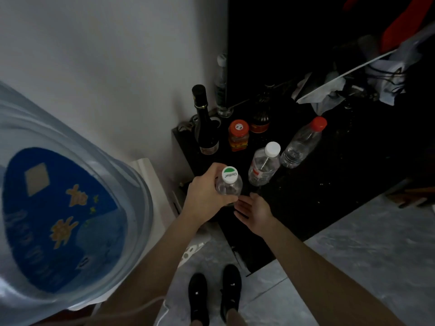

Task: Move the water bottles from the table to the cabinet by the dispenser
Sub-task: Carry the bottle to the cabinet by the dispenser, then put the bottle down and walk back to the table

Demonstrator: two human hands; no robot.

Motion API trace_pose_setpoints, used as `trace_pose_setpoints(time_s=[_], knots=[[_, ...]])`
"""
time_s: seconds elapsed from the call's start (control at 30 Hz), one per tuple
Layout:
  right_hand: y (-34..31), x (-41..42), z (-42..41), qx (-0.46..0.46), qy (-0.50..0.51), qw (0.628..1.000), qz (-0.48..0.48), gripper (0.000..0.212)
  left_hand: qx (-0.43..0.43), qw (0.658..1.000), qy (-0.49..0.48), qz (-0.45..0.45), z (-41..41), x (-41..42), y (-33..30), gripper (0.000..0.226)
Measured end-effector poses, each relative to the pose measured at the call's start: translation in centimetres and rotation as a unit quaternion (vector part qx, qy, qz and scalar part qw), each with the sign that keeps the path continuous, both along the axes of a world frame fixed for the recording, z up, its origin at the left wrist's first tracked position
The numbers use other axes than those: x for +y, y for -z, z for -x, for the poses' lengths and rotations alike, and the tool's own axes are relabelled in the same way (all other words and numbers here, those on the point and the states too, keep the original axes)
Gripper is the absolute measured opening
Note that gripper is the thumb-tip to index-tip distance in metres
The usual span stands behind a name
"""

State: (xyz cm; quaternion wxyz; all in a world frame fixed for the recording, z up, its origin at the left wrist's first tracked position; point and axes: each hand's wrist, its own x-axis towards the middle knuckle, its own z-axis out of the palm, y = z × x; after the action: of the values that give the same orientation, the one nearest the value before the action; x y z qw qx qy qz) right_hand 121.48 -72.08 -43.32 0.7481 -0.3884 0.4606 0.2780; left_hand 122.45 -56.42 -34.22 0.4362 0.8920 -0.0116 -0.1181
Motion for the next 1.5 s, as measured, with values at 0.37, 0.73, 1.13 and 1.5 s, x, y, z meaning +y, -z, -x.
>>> trace_pose_setpoints(time_s=[0.37, 0.73, 1.13, 1.5], knots=[[0.9, -1.1, -0.8, -0.032, -0.042, 0.998, -0.025, 0.039, 0.005, 1.0, 0.0, -0.002, -1.1, -0.9, 1.5, 0.065], [-3.2, -1.4, 0.2, -0.186, -0.426, 0.787, 0.405, 0.018, 0.074, 0.99, 0.023, -0.117, -0.8, -1.0, -1.6, 0.071], [-15.1, -1.5, 4.0, -0.266, -0.506, 0.597, 0.562, 0.028, -0.01, 0.94, 0.085, -0.331, 7.1, 0.3, -9.7, 0.048], [-23.4, 1.5, 15.0, -0.3, -0.474, 0.549, 0.619, 0.033, -0.12, 0.921, 0.087, -0.36, 18.2, 5.0, -17.5, 0.053]])
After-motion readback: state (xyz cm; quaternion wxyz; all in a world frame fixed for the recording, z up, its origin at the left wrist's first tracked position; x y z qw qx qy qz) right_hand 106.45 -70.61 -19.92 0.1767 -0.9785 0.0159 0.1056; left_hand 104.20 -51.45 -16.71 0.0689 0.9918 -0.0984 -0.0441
